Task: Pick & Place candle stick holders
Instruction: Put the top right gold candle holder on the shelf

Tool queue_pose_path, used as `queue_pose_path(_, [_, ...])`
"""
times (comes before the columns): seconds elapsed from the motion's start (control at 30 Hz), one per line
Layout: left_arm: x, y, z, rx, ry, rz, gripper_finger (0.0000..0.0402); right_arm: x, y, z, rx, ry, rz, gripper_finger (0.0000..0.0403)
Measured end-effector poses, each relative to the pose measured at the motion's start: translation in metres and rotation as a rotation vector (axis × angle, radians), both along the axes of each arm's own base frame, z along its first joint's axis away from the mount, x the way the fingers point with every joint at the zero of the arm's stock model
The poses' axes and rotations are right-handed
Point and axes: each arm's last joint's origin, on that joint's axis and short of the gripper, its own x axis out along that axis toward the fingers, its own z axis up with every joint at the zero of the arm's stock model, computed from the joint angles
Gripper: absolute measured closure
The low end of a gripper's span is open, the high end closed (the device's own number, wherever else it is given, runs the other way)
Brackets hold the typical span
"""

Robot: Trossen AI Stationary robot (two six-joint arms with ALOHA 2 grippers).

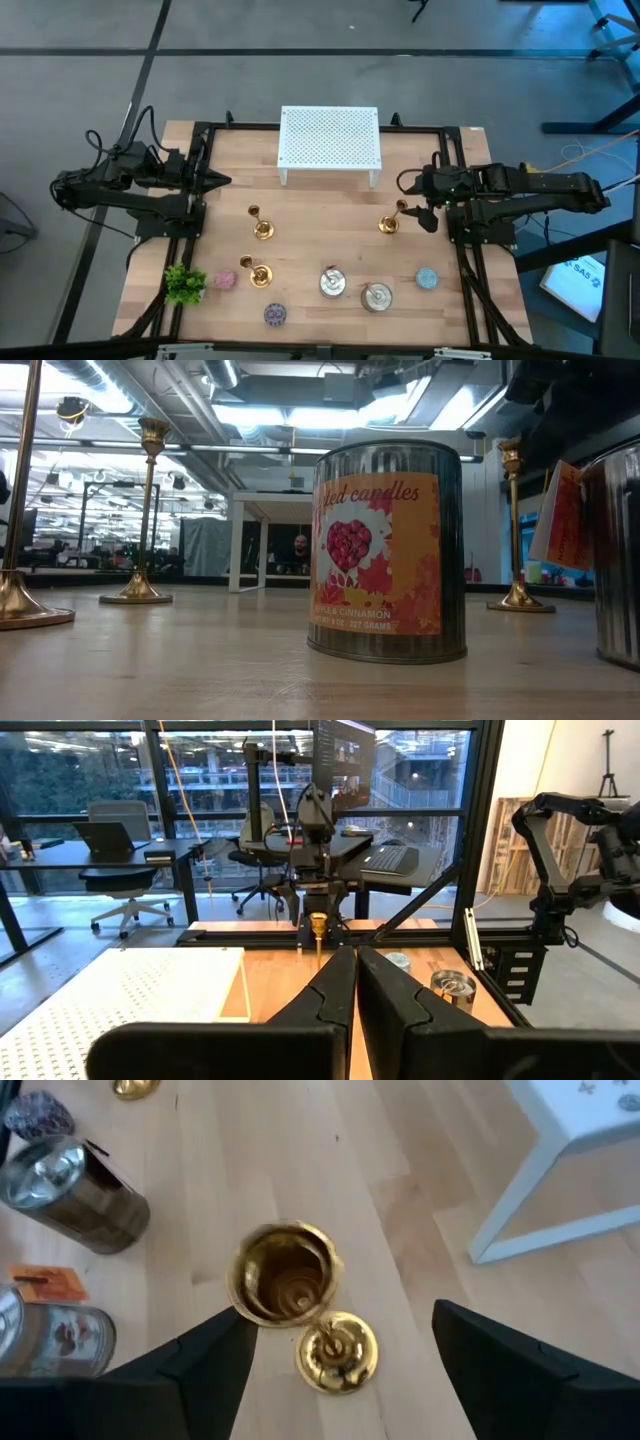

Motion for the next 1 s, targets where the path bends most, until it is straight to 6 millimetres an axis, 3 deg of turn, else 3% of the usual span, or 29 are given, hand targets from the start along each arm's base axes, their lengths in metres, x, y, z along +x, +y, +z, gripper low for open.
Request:
queue_pose_path(0.27, [0.0, 0.0, 0.0, 0.0, 0.0, 0.0, 0.0389, 0.002, 0.002, -0.003, 0.014, 0.027, 0.029, 0.01])
queue_pose_path(0.57, [0.0, 0.0, 0.0, 0.0, 0.0, 0.0, 0.039, 0.013, 0.013, -0.029, 0.032, 0.068, 0.06, 0.0104])
queue_pose_path(0.8, [0.0, 0.0, 0.0, 0.0, 0.0, 0.0, 0.0391, 0.015, 0.016, -0.049, -0.057, 0.026, -0.004, 0.013])
queue_pose_path(1.0, [0.0, 0.0, 0.0, 0.0, 0.0, 0.0, 0.0393, 0.015, 0.017, -0.052, -0.076, 0.015, -0.031, 0.0164])
